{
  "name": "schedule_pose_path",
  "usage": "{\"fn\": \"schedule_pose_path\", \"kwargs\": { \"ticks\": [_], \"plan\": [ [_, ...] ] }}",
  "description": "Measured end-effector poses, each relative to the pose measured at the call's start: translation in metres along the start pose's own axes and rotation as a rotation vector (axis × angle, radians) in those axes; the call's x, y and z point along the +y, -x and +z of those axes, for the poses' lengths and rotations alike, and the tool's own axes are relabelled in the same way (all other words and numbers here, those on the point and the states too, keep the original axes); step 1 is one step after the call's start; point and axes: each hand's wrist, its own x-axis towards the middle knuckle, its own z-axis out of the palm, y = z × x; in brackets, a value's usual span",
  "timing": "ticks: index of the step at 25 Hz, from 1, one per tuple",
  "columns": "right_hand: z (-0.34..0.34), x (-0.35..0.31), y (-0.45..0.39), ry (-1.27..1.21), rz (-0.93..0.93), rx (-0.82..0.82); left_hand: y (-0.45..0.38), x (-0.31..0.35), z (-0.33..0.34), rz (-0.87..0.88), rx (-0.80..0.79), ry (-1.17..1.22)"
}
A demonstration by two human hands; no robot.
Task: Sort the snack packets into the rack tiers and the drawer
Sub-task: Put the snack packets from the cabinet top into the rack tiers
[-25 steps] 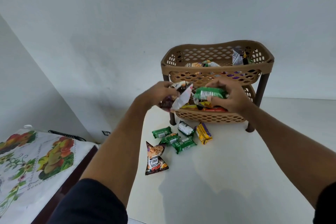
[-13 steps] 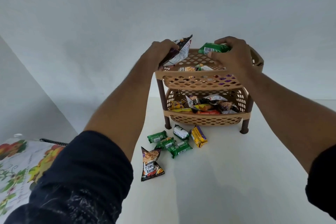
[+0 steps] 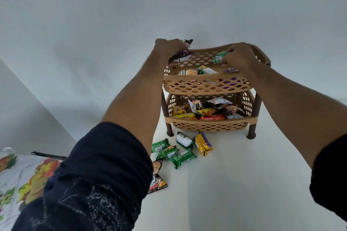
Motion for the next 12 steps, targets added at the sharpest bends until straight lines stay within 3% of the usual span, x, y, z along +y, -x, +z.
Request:
{"fn": "schedule_pose_path", "kwargs": {
  "ticks": [8,12],
  "plan": [
    [0.006,0.005,-0.02,0.115,-0.002,-0.013,-0.039,-0.017,0.024,0.094,0.124,-0.209],
    [0.01,0.005,-0.019,0.079,-0.121,0.022,-0.048,-0.018,0.03,0.148,0.176,-0.277]
  ]
}}
